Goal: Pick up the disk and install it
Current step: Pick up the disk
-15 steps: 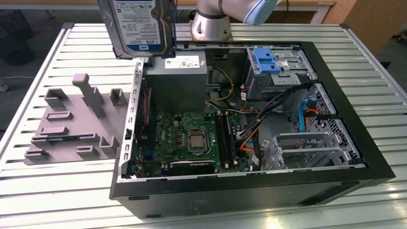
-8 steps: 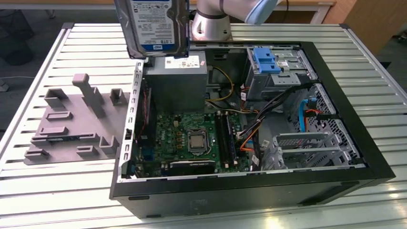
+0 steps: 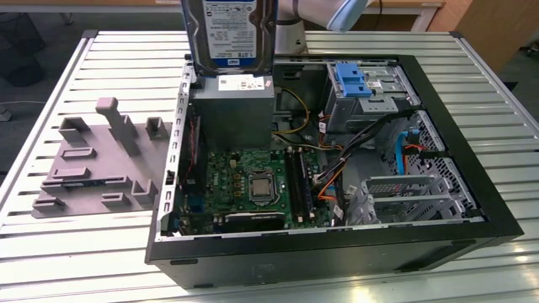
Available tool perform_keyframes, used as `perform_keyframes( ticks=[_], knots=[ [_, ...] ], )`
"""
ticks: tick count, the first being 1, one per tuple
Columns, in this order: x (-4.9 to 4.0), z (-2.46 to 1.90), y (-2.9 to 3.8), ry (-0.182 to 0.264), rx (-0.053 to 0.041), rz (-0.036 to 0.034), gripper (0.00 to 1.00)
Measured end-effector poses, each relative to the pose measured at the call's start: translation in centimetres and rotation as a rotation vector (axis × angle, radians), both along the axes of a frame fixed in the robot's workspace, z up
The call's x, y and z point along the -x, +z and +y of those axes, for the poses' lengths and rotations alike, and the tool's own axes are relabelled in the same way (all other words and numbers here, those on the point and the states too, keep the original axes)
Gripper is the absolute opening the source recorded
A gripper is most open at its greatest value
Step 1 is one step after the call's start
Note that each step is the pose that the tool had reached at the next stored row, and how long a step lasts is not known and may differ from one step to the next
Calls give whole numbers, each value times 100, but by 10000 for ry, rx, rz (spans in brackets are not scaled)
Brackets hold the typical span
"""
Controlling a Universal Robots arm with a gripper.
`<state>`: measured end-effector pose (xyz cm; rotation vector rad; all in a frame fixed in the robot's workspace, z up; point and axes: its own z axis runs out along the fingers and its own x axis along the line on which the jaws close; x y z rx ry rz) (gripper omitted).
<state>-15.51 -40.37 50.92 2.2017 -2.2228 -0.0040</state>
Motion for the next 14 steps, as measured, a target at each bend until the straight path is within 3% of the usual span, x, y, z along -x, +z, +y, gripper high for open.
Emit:
perform_keyframes(
  ticks=[4, 14],
  knots=[
    [-83, 0, -1, -1, -1, -1, 36],
    [-96, 0, 0, -1, -1, -1, 36]
  ],
)
